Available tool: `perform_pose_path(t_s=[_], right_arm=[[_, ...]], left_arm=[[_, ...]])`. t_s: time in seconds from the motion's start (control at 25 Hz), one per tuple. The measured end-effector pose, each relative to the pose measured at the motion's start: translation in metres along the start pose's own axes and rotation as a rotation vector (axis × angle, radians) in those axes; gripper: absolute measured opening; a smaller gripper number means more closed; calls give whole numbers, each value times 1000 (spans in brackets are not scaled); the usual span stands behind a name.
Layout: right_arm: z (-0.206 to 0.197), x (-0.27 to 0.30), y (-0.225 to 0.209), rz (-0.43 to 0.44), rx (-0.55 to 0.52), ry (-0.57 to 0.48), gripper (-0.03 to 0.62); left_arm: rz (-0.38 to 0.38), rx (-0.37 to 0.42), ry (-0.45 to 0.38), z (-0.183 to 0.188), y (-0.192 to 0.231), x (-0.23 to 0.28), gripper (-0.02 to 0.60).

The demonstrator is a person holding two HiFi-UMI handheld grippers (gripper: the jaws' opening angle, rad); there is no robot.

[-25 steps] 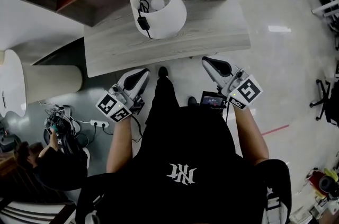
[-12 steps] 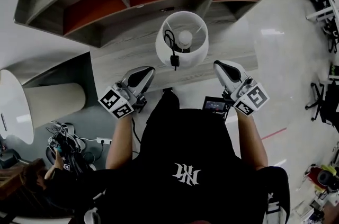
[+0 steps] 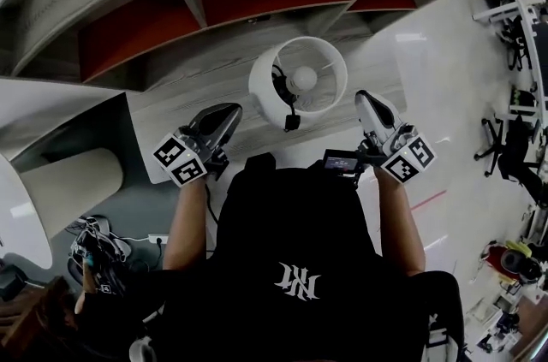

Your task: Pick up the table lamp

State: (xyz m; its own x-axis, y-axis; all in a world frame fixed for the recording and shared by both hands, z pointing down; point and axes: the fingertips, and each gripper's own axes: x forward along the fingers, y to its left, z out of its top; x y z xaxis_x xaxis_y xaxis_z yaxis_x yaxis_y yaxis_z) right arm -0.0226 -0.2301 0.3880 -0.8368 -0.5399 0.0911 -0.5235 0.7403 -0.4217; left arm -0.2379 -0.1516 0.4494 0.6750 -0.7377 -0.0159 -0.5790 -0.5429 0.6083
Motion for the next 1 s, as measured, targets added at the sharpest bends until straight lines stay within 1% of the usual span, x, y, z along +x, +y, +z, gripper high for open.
perform_pose_path(t_s=[0.12,0.2,0.28,0.36,0.44,0.52,0.6,0.68,0.76,0.88,1.0], right_arm=[[-1,-3,-12,-43,81,-15,2],[-6,-4,-17,-44,142,-5,2],[-13,-5,-26,-43,187,19,2],[-19,-7,-38,-58,209,36,26],[-29,-9,-49,-54,241,43,46],[-39,-11,-57,-18,290,55,50],[-49,-9,-65,27,356,83,79],[-57,-4,-71,72,431,111,97],[-65,3,-75,114,498,134,119],[-80,5,-73,166,592,171,126],[-92,8,-63,205,668,190,135]], left_arm=[[-6,-33,20,-4,17,0,2],[-3,-54,28,-1,27,-2,2],[3,-101,45,1,35,-3,2],[3,-163,72,2,43,-4,2],[27,-172,123,0,51,-3,2],[57,-157,178,-6,56,0,2],[57,-164,209,-12,56,4,3],[34,-182,229,-13,56,8,8],[13,-192,250,-12,59,11,28],[-26,-200,260,-9,61,13,41],[-33,-243,275,-10,67,0,58]])
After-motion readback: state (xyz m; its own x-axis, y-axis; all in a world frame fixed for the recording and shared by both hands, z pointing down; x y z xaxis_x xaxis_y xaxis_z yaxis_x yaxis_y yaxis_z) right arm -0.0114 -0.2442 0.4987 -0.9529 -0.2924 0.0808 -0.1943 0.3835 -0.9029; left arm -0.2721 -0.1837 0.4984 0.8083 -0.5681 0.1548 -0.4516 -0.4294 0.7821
